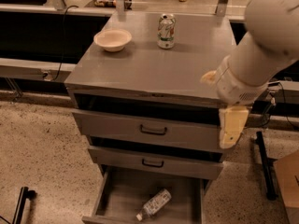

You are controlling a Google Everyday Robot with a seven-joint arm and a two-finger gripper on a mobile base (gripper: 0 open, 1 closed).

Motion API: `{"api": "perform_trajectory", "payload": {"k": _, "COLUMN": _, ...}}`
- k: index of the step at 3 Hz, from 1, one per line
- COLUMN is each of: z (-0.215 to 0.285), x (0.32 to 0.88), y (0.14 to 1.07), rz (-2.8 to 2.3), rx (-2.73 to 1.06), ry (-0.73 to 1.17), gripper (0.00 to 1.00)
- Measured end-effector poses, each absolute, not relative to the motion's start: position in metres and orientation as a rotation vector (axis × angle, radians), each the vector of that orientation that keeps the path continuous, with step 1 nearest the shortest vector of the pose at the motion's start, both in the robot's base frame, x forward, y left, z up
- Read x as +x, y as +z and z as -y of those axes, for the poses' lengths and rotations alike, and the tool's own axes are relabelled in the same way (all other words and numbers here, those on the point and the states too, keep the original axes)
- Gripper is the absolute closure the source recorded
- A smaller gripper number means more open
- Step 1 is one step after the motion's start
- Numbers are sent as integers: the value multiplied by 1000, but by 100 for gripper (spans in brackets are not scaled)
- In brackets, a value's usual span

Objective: Pick blue plastic bottle from bottom drawer and place on counter

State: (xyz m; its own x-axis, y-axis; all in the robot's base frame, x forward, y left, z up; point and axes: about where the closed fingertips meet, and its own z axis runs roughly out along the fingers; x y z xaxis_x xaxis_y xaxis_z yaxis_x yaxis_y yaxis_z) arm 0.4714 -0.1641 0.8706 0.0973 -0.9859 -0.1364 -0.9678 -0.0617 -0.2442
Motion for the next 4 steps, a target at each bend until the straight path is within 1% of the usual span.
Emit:
{"api": "perform_trajectory", "payload": {"k": 1, "z": 161, "x": 473, "y": 866, "rz": -1897, "rx": -2144, "ry": -106, "gripper": 0}}
{"api": "perform_trajectory", "payload": {"k": 2, "z": 141, "x": 472, "y": 829, "rz": -1859, "rx": -2264, "ry": -32, "gripper": 0}}
{"api": "perform_trajectory", "payload": {"k": 3, "z": 120, "x": 447, "y": 776, "rz": -1743, "rx": -2364, "ry": 98, "gripper": 0}}
{"api": "perform_trajectory", "payload": {"k": 4, "z": 120, "x": 438, "y": 760, "rz": -1702, "rx": -2407, "ry": 111, "gripper": 0}}
